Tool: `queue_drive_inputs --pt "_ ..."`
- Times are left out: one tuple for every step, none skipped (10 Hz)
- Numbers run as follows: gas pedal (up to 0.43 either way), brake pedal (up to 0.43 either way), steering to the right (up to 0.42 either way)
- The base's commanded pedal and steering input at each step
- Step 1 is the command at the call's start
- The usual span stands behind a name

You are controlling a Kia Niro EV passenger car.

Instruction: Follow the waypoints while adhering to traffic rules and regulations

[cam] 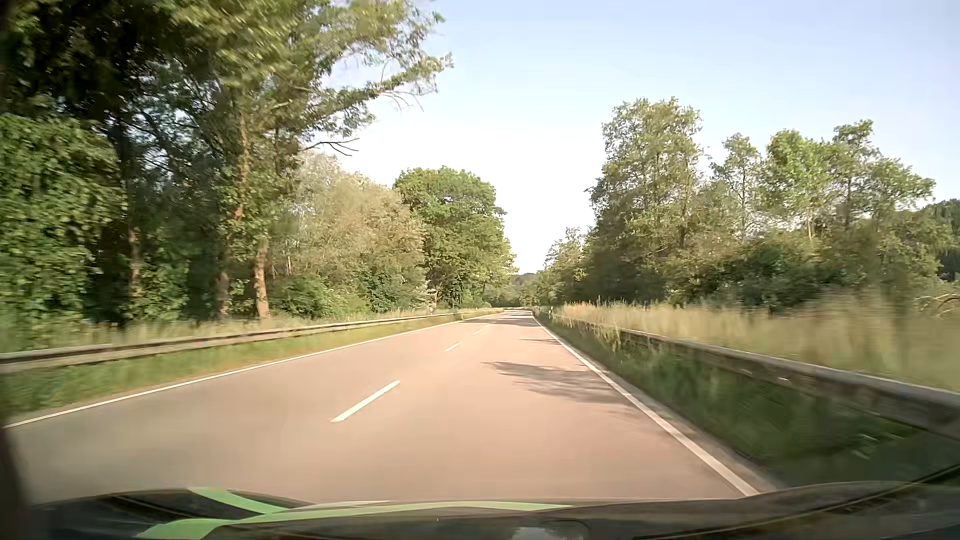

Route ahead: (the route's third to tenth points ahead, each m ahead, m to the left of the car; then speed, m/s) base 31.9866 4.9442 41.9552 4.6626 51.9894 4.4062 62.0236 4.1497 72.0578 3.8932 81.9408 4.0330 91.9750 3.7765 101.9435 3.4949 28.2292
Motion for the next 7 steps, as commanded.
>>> queue_drive_inputs --pt "0.000 0.000 0.000" --pt "0.000 0.000 0.000" --pt "0.020 0.000 0.000" --pt "0.067 0.000 0.000" --pt "0.098 0.000 0.000" --pt "0.118 0.000 0.000" --pt "0.130 0.000 0.000"
